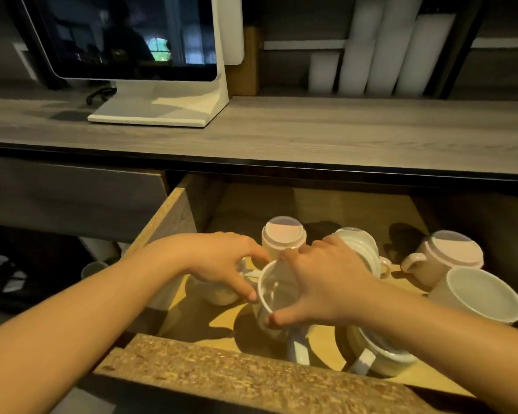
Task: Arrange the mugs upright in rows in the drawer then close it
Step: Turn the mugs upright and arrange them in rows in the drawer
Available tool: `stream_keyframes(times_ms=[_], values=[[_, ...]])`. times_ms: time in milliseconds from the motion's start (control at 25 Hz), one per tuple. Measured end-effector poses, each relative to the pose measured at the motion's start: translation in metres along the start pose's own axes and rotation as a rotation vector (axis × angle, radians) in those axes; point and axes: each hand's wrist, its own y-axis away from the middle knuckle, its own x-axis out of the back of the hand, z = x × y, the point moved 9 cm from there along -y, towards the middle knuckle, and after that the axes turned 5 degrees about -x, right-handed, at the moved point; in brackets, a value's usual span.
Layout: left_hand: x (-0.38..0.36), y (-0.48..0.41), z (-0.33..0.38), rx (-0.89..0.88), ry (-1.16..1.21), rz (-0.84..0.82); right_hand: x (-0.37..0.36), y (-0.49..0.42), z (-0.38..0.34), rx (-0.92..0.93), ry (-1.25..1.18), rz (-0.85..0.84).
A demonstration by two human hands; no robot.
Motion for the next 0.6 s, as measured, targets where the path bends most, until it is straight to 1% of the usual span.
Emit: stream_keyframes(times_ms=[120, 280, 520, 600], values=[[-0.004, -0.003, -0.002, -0.016, -0.070, 0.004, -0.012, -0.002, -0.004, -0.009, 0.042, -0.031], [-0.008, -0.003, -0.006, -0.033, -0.070, -0.013, -0.027, -0.002, -0.013, 0.020, 0.073, -0.115], [-0.008, -0.001, -0.010, -0.015, -0.048, -0.021, -0.030, -0.001, -0.018, 0.028, 0.096, -0.079], [0.002, 0.004, -0.018, 0.044, -0.026, 0.046, -0.033, 0.000, -0.022, 0.043, 0.128, -0.101]])
